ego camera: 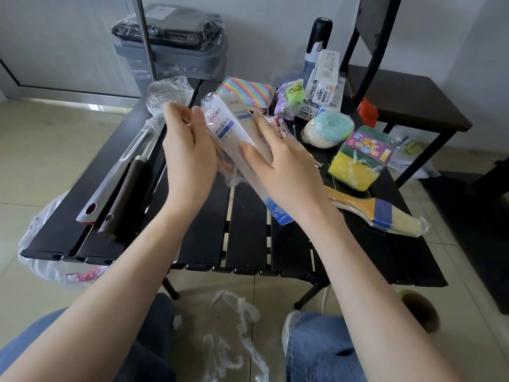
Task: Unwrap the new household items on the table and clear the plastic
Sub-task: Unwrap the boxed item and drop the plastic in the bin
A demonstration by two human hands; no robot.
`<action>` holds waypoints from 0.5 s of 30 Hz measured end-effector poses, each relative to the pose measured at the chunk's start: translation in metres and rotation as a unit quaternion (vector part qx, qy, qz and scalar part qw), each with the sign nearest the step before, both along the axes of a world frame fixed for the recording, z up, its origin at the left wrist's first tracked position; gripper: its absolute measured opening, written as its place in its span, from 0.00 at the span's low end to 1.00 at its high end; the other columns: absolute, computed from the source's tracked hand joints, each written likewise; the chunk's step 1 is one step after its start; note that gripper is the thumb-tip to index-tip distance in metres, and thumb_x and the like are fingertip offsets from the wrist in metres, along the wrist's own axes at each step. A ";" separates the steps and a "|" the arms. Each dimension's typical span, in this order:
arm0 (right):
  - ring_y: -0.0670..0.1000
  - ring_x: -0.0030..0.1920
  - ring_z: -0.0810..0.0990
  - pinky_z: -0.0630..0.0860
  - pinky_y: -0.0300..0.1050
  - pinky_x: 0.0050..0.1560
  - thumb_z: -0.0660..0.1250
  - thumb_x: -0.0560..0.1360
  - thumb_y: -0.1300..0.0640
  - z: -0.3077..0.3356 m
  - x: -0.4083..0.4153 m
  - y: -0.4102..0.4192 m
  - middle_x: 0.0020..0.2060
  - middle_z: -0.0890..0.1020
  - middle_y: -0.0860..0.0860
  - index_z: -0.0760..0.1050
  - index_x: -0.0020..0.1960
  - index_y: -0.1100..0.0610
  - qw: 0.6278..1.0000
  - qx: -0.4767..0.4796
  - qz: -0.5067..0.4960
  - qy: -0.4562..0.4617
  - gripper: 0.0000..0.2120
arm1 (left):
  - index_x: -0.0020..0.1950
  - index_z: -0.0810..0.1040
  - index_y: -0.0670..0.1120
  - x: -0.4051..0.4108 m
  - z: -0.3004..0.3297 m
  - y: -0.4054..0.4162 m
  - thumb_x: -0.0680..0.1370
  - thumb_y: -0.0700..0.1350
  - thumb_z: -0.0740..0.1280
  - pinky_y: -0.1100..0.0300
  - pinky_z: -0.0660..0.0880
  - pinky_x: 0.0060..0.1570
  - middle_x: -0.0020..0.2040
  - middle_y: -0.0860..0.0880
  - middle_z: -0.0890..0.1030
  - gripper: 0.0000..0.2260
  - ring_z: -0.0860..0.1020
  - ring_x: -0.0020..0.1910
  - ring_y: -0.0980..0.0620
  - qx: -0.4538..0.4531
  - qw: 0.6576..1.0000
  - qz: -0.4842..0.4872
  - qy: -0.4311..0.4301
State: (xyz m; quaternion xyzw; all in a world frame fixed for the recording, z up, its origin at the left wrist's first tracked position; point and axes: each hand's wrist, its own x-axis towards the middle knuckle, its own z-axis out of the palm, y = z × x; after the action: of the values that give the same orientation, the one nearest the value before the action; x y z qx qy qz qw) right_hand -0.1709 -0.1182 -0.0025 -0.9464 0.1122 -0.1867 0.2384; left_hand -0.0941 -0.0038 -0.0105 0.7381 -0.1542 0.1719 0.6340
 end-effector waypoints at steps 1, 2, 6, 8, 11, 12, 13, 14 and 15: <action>0.58 0.52 0.77 0.76 0.53 0.51 0.54 0.80 0.39 0.000 0.001 0.001 0.53 0.77 0.58 0.55 0.77 0.43 1.000 -0.013 0.001 -0.007 0.27 | 0.45 0.63 0.48 0.003 -0.001 0.001 0.83 0.46 0.54 0.53 0.74 0.40 0.33 0.50 0.74 0.08 0.75 0.32 0.54 -0.009 1.000 0.015 0.012; 0.58 0.51 0.78 0.76 0.52 0.49 0.54 0.80 0.40 0.001 0.001 0.001 0.52 0.78 0.58 0.55 0.77 0.44 1.000 -0.018 0.005 -0.013 0.27 | 0.43 0.62 0.50 0.006 -0.002 0.002 0.83 0.46 0.54 0.55 0.75 0.39 0.35 0.49 0.74 0.09 0.75 0.32 0.55 -0.027 0.999 0.022 0.031; 0.48 0.48 0.80 0.77 0.43 0.46 0.52 0.82 0.43 0.011 0.001 -0.004 0.53 0.81 0.51 0.57 0.77 0.46 0.990 0.129 0.037 -0.043 0.25 | 0.43 0.61 0.50 0.018 -0.002 0.007 0.84 0.45 0.52 0.61 0.74 0.25 0.41 0.50 0.73 0.10 0.72 0.29 0.54 -0.129 0.974 0.003 0.185; 0.46 0.51 0.79 0.76 0.42 0.51 0.53 0.82 0.43 0.012 0.001 -0.009 0.57 0.81 0.48 0.59 0.76 0.46 0.986 0.154 0.047 -0.048 0.23 | 0.43 0.60 0.50 0.016 0.001 0.007 0.84 0.44 0.51 0.62 0.72 0.23 0.42 0.50 0.76 0.10 0.71 0.23 0.57 -0.129 0.973 -0.015 0.188; 0.40 0.56 0.78 0.75 0.41 0.58 0.53 0.82 0.44 0.013 0.001 -0.017 0.59 0.79 0.42 0.68 0.70 0.47 0.953 0.290 0.073 -0.047 0.19 | 0.45 0.61 0.50 0.012 0.006 0.007 0.84 0.41 0.53 0.61 0.69 0.22 0.35 0.52 0.79 0.09 0.68 0.18 0.57 -0.126 0.977 -0.048 0.166; 0.37 0.55 0.78 0.74 0.37 0.59 0.53 0.83 0.45 0.014 0.000 -0.021 0.57 0.80 0.40 0.70 0.67 0.47 0.937 0.337 0.078 -0.040 0.16 | 0.46 0.63 0.51 0.013 0.007 0.007 0.83 0.39 0.54 0.62 0.67 0.21 0.33 0.53 0.77 0.08 0.67 0.19 0.56 -0.126 0.976 -0.060 0.168; 0.34 0.53 0.78 0.74 0.34 0.58 0.52 0.83 0.46 0.015 -0.001 -0.024 0.54 0.80 0.38 0.72 0.63 0.45 0.923 0.374 0.080 -0.029 0.13 | 0.48 0.65 0.52 0.013 0.008 0.008 0.83 0.37 0.54 0.64 0.65 0.20 0.33 0.53 0.76 0.10 0.66 0.21 0.56 -0.118 0.976 -0.073 0.166; 0.33 0.51 0.78 0.73 0.33 0.58 0.52 0.83 0.46 0.017 -0.002 -0.025 0.51 0.80 0.36 0.72 0.59 0.43 0.910 0.406 0.085 -0.017 0.11 | 0.49 0.68 0.53 0.013 0.009 0.009 0.82 0.36 0.53 0.65 0.63 0.20 0.33 0.52 0.73 0.12 0.65 0.22 0.57 -0.100 0.978 -0.088 0.161; 0.34 0.51 0.79 0.74 0.35 0.58 0.52 0.83 0.45 0.016 -0.002 -0.028 0.50 0.81 0.36 0.72 0.58 0.42 0.900 0.427 0.088 -0.006 0.11 | 0.49 0.72 0.52 0.012 0.010 0.008 0.80 0.36 0.54 0.66 0.61 0.20 0.33 0.53 0.72 0.13 0.63 0.22 0.57 -0.077 0.979 -0.105 0.156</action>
State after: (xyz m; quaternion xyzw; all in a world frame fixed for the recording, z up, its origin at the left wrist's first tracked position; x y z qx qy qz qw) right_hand -0.1728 -0.1460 0.0139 -0.7586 0.0958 -0.1044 0.6360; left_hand -0.0824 0.0047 -0.0001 0.6845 -0.1166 -0.0013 0.7196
